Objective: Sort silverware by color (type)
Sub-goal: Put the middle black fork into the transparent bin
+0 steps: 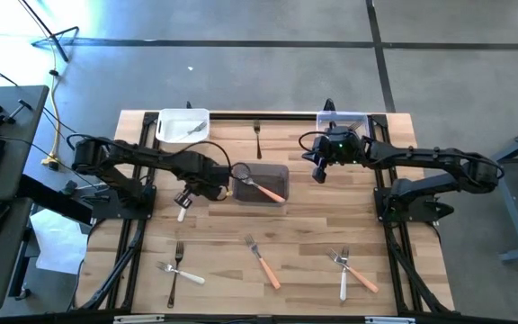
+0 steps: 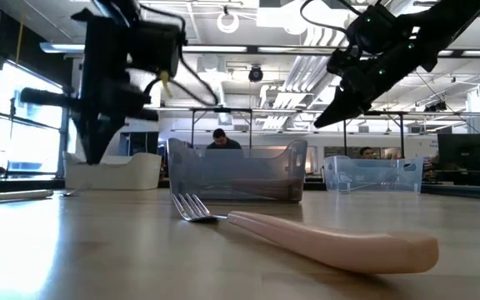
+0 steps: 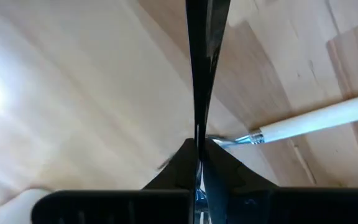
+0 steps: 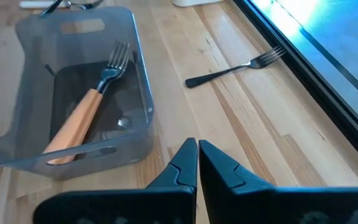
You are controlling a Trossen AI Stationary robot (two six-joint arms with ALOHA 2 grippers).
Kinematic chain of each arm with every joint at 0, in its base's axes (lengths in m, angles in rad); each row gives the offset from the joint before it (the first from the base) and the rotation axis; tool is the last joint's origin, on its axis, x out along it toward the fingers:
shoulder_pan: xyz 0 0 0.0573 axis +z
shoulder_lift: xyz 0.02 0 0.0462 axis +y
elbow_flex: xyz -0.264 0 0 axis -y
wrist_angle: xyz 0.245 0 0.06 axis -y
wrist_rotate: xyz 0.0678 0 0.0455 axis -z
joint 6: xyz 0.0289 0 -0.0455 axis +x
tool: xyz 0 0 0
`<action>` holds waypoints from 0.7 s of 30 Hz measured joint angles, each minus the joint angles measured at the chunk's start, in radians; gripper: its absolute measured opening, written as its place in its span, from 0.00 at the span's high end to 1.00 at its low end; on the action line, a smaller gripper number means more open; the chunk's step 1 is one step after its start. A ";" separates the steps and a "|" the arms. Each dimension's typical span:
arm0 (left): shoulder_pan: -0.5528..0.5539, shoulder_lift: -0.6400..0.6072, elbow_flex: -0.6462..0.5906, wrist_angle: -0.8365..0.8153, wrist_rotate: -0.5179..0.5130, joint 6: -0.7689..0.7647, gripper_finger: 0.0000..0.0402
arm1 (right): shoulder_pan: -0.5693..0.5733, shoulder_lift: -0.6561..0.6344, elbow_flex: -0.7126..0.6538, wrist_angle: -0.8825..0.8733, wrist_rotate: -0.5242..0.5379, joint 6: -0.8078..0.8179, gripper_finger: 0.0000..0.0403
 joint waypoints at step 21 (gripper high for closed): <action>-0.154 0.099 0.559 0.015 -0.151 0.273 1.00 | 0.143 -0.465 0.000 -0.416 0.168 0.187 1.00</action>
